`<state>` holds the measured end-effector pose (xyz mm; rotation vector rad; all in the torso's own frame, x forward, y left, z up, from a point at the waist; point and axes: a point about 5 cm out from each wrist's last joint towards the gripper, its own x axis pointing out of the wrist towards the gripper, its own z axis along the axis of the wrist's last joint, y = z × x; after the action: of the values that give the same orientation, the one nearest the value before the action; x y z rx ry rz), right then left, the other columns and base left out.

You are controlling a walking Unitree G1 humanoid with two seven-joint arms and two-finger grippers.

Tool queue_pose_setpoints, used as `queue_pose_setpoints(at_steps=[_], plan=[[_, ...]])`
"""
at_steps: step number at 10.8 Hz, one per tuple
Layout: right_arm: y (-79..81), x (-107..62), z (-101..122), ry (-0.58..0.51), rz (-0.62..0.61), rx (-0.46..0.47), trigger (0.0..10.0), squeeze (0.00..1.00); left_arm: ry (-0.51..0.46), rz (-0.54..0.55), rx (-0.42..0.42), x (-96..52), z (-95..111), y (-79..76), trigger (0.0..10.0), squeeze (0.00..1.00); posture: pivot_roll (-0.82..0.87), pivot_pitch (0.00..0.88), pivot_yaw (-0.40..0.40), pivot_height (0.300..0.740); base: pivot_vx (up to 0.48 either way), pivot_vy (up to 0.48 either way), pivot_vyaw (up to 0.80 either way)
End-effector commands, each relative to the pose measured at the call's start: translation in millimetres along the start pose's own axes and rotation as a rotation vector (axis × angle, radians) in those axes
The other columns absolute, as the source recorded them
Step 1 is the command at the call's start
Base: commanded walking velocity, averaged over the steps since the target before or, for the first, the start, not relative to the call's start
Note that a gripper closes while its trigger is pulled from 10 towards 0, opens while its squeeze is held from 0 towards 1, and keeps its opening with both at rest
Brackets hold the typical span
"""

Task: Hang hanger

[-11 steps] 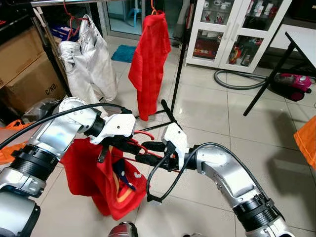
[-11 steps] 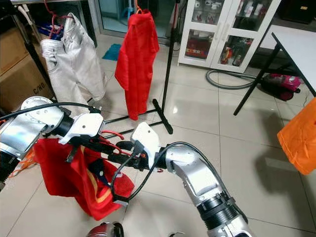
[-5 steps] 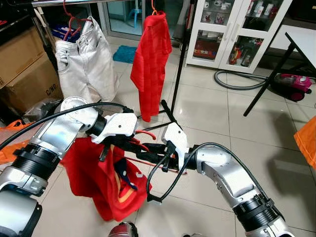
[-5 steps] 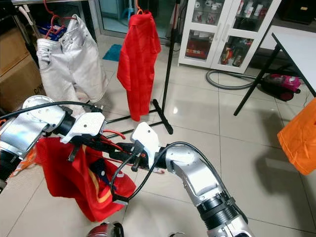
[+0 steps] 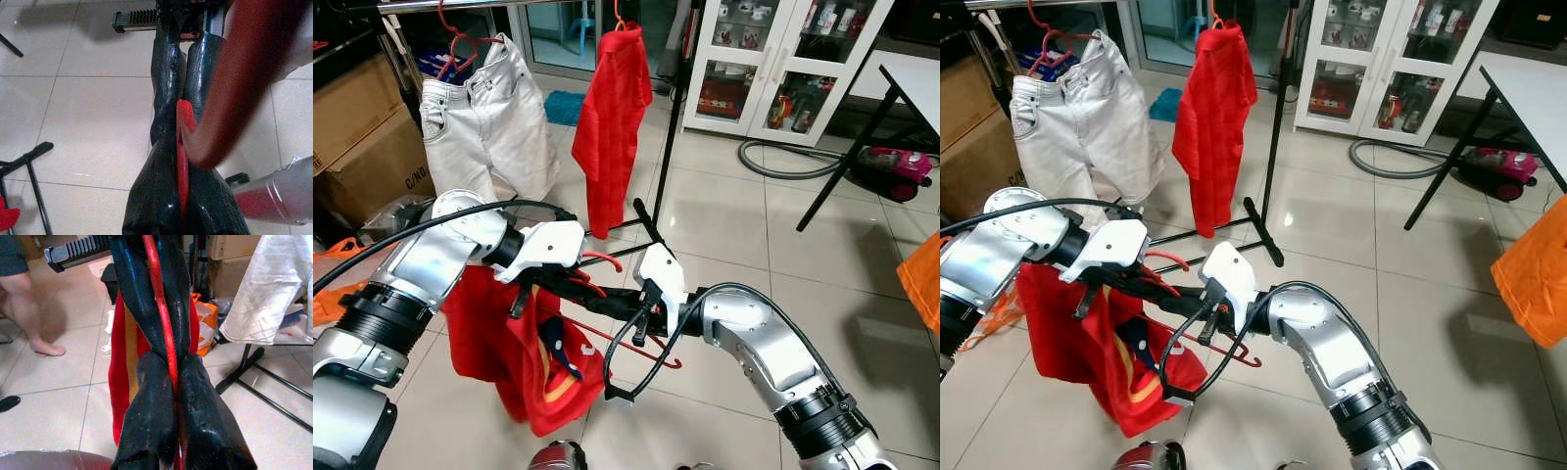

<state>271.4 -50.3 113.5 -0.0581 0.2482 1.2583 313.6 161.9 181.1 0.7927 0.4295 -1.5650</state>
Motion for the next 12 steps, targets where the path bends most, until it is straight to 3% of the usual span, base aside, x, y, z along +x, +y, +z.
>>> queue_pose_setpoints(at_steps=[1, 2, 12], plan=[[-4.6, -3.3, 0.1, -0.006, -0.024, 0.006, 0.0, 0.0, -0.056, 0.018, 0.061, -10.6, 18.2, 6.2, 10.0, 0.51, 0.03, 0.047, 0.024, 0.74, 0.0, 0.0, 0.0], [-5.2, -3.4, 0.0, -0.007, -0.027, 0.008, 0.0, 0.0, -0.064, -0.002, 0.056, -11.4, 19.4, 4.4, 10.0, 1.0, 0.03, 0.047, 0.024, 0.74, 0.0, 0.0, 0.0], [-5.5, -2.7, 0.2, -0.009, -0.029, 0.008, 0.0, 0.0, -0.065, -0.006, 0.057, -12.6, 19.1, 3.5, 10.0, 1.0, 0.03, 0.049, 0.023, 0.74, 0.0, 0.0, 0.0]])
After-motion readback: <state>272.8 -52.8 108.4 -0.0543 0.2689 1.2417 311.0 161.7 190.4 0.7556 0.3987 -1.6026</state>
